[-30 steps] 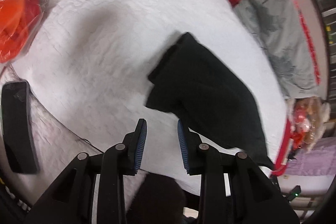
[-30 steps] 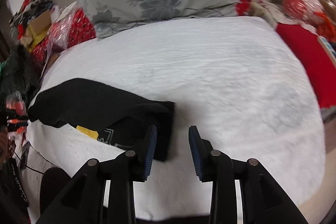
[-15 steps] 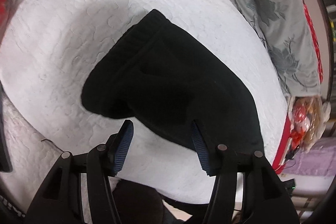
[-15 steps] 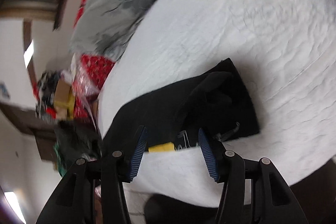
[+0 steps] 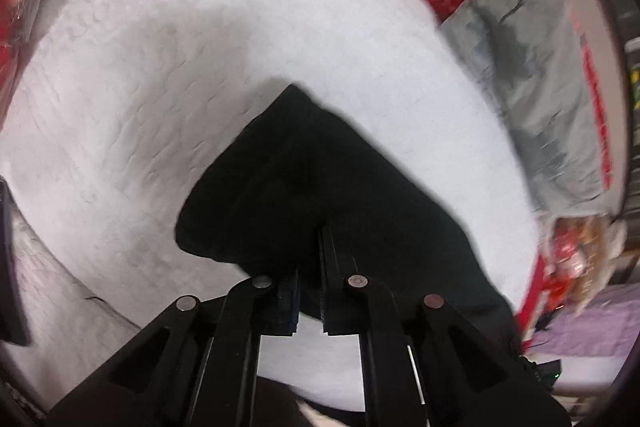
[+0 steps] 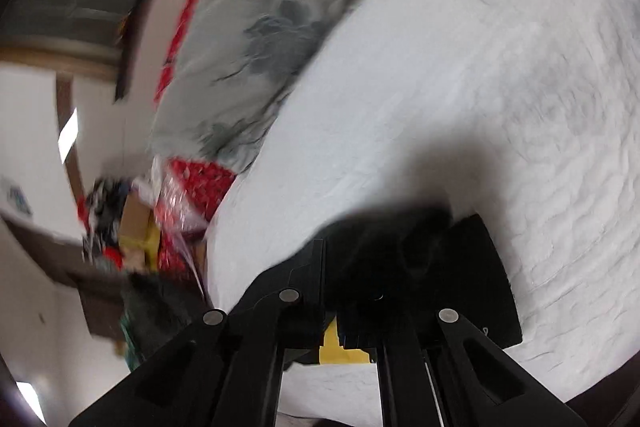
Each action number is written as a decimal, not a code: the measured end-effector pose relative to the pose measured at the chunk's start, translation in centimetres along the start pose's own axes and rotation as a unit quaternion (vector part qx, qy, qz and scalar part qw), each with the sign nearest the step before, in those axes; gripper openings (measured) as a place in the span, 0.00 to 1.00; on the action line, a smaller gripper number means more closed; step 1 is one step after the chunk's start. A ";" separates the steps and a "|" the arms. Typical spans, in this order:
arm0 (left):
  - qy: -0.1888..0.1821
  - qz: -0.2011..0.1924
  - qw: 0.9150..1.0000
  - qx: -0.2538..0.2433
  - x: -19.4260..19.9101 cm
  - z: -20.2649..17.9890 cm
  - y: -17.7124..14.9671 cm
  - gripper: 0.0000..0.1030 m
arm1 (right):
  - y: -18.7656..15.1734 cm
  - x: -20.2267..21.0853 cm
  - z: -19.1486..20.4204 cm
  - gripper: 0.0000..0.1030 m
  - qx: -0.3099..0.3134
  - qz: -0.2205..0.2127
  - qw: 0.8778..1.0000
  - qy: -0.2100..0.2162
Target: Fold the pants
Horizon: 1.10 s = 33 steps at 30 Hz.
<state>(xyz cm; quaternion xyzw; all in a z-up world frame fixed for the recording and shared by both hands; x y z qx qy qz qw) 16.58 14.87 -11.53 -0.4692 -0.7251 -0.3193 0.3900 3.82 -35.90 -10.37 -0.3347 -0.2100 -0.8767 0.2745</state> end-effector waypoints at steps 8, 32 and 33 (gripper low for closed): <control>-0.011 0.030 0.999 0.022 -0.7 2.0 -1.4 0.06 | -3.5 -1.4 -6.0 0.27 -0.050 0.053 0.996 -0.055; -0.044 -0.003 0.995 0.086 -3.0 1.1 -1.7 0.26 | -4.2 -2.2 -9.0 0.40 -0.217 -0.014 0.976 0.025; -0.035 -0.001 0.995 0.089 -3.2 1.1 -1.5 0.18 | -4.0 -2.6 -9.2 0.30 -0.219 -0.011 0.975 0.019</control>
Point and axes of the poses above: each gripper's, at about its wrist camera, not at the fingertips, and x roughly against the way its jaws point, z to its left, y to its top, the point moved 4 cm from there along -x, roughly the way its jaws point, and after that the axes turned 6 degrees about -y, right-handed, at the moved point
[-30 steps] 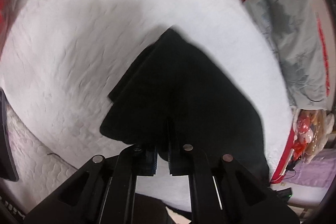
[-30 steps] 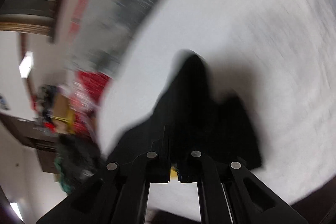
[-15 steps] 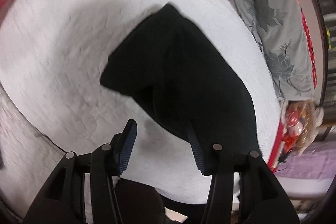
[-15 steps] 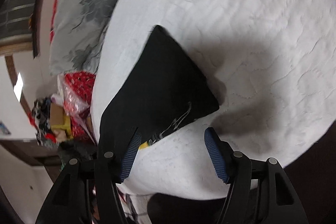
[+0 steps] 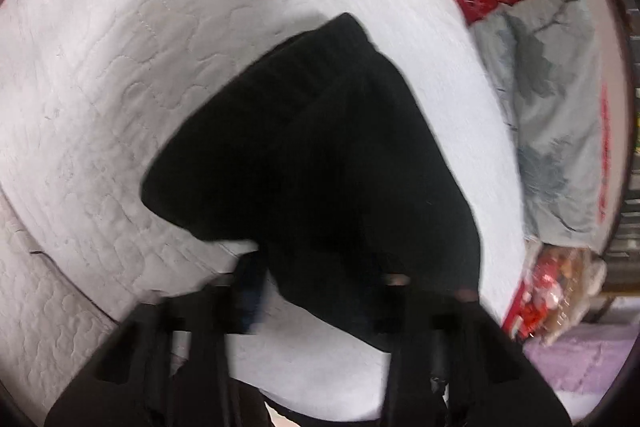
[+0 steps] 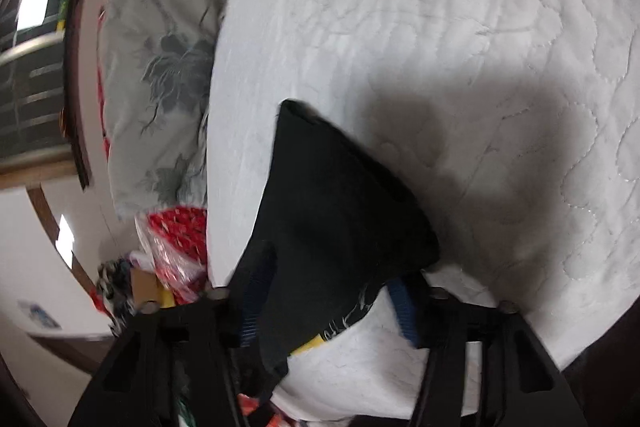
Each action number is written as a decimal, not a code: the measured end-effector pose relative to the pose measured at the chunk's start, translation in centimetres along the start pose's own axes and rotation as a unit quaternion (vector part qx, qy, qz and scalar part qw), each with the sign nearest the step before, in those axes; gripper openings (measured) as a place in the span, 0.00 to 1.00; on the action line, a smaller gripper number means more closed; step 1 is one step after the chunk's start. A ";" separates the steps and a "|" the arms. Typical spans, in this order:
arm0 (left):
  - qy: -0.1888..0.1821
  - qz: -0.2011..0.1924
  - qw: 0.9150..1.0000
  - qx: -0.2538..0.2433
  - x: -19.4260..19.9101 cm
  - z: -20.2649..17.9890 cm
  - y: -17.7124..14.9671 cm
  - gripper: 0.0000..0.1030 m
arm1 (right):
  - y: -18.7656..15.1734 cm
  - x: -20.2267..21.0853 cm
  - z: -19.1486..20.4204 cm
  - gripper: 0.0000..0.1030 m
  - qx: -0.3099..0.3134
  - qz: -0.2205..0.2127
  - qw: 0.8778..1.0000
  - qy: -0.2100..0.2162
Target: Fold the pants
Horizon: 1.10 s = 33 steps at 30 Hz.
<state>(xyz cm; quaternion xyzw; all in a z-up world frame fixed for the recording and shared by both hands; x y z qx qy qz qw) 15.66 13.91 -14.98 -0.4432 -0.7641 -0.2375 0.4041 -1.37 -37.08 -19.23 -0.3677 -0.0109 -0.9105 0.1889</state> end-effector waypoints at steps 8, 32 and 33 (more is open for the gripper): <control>-0.055 0.011 0.998 -0.028 2.1 -2.6 -1.6 0.08 | 5.3 5.3 7.9 0.06 0.179 -0.053 0.982 0.013; 0.035 -0.050 0.985 -0.163 7.7 -5.9 1.4 0.54 | 9.7 12.6 3.7 0.39 0.211 -0.093 0.971 -0.063; 0.042 -0.045 0.984 -0.168 6.9 -6.3 2.0 0.54 | 9.9 11.9 4.4 0.40 0.221 -0.082 0.970 -0.059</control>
Point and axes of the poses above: each gripper's, at about its wrist camera, not at the fingertips, and x roughly against the way its jaws point, z to its left, y to its top, the point moved 4 cm from there along -x, roughly the way its jaws point, and after that the axes turned 6 degrees about -y, right-handed, at the moved point
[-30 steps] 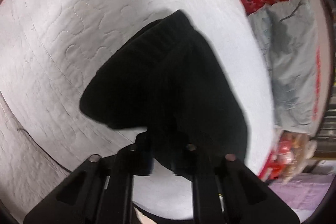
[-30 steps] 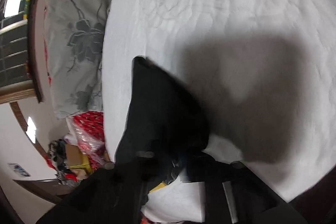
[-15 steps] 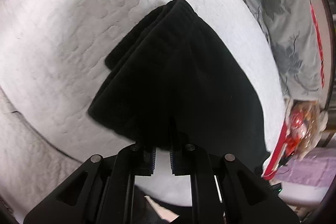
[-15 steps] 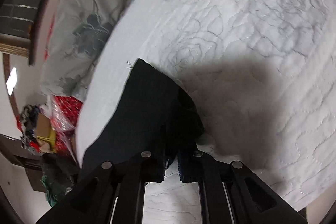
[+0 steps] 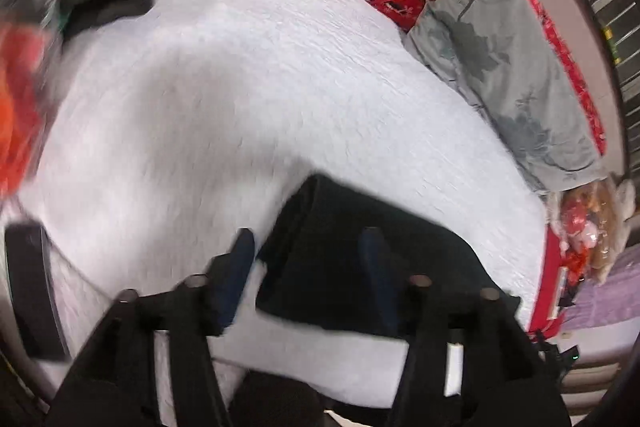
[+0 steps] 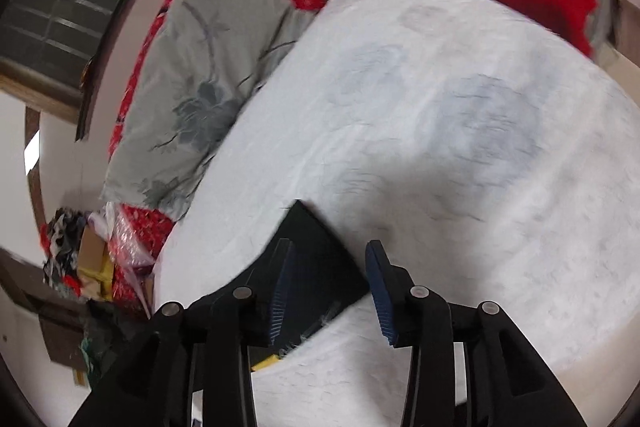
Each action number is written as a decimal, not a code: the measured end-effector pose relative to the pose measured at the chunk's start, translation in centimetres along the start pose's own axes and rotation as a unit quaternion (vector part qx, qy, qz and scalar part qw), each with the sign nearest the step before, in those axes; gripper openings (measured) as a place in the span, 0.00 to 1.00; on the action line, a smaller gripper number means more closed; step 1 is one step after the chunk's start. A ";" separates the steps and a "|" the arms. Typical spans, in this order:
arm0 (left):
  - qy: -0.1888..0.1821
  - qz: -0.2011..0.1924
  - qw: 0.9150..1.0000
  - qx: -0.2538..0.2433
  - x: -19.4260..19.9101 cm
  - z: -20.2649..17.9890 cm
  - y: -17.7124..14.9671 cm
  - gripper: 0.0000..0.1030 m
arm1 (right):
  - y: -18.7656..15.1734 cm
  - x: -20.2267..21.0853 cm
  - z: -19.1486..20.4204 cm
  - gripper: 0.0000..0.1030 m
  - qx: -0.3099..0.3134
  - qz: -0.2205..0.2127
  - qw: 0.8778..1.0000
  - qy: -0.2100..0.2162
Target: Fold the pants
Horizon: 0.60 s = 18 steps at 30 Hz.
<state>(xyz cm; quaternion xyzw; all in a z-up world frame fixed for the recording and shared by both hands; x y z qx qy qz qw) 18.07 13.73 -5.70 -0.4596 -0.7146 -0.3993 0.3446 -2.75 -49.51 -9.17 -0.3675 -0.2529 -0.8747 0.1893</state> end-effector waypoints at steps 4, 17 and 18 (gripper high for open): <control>-0.006 0.053 0.999 0.007 -4.1 -0.5 1.2 0.54 | 0.9 -2.7 1.9 0.40 0.030 0.022 0.999 -0.008; 0.056 0.074 0.995 -0.045 -8.3 -2.1 0.5 0.42 | 0.8 -10.2 5.1 0.28 0.187 0.067 0.974 -0.107; 0.065 0.067 0.995 -0.045 -8.2 -2.1 0.6 0.24 | 0.7 -10.4 5.3 0.16 0.201 0.067 0.970 -0.118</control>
Point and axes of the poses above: each gripper's, at about its wrist camera, not at the fingertips, and x roughly against the way its jaws point, z to its left, y to its top, the point moved 4 cm from there along -x, roughly the way its jaws point, and after that the axes turned 6 degrees about -y, right-handed, at the moved point
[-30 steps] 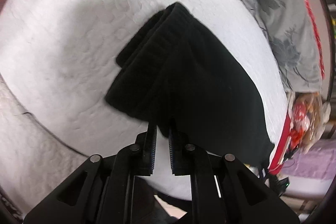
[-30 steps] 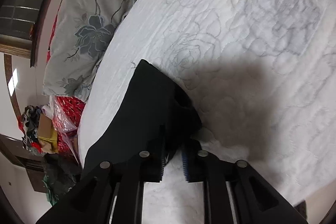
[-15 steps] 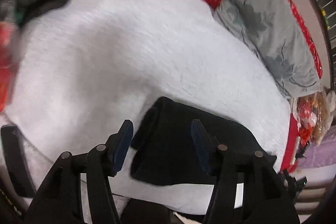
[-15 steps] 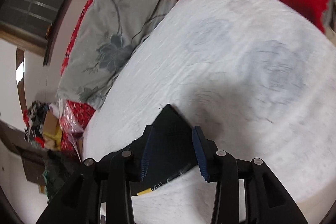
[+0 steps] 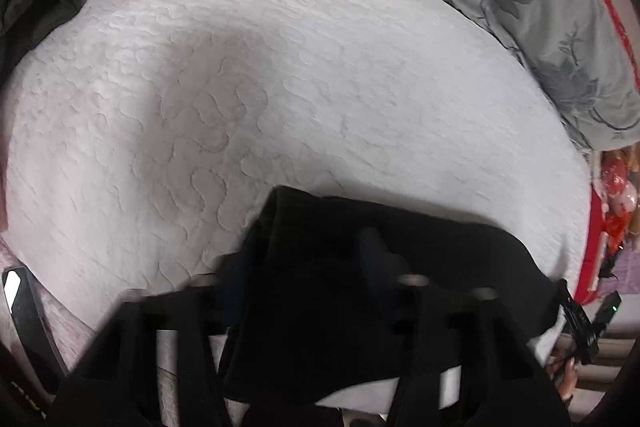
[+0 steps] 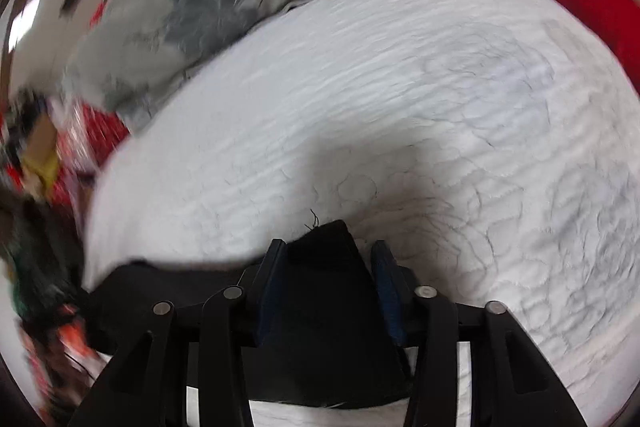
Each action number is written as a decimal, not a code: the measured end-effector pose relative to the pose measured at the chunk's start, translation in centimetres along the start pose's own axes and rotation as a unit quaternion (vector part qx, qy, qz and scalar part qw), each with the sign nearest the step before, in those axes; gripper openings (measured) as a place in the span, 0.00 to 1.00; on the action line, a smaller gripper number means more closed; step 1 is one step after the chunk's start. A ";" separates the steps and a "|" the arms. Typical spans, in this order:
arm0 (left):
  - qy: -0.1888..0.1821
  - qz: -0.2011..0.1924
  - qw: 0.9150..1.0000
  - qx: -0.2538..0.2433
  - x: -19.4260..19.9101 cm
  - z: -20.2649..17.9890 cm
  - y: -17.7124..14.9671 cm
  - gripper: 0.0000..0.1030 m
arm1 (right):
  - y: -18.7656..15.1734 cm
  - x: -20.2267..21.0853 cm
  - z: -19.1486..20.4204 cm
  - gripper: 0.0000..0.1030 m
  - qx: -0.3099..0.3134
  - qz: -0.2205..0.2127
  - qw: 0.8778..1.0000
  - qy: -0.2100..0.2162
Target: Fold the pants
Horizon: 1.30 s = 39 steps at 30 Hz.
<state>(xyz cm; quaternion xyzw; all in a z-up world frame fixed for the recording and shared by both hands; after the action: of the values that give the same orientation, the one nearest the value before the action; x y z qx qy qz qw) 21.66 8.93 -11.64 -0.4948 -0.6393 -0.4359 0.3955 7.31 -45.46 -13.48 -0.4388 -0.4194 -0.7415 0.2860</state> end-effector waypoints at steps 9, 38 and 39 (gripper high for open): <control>0.032 -0.030 0.999 -0.023 -1.0 0.8 0.2 0.13 | -1.5 0.3 -3.2 0.11 -0.094 -0.017 0.995 0.019; -0.206 0.021 0.966 0.153 0.9 5.0 -8.6 0.57 | -11.3 -0.4 8.2 0.44 -0.207 0.088 0.952 0.206; -0.207 0.024 0.965 0.158 0.6 5.1 -8.6 0.57 | -11.3 -0.7 8.3 0.44 -0.212 0.091 0.952 0.201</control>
<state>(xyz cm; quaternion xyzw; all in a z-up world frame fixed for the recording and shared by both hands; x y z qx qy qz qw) 12.78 12.88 -14.06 -0.5206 -0.7558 -0.2079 0.3384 2.09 -32.72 -16.15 -0.3675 -0.1449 -0.8570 0.3310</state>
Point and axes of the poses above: each gripper's, at about its wrist camera, not at the fingertips, and x roughly against the way its jaws point, z to its left, y to its top, the point moved 4 cm from there along -x, roughly the way its jaws point, and after that the axes turned 6 degrees about -y, right-handed, at the moved point
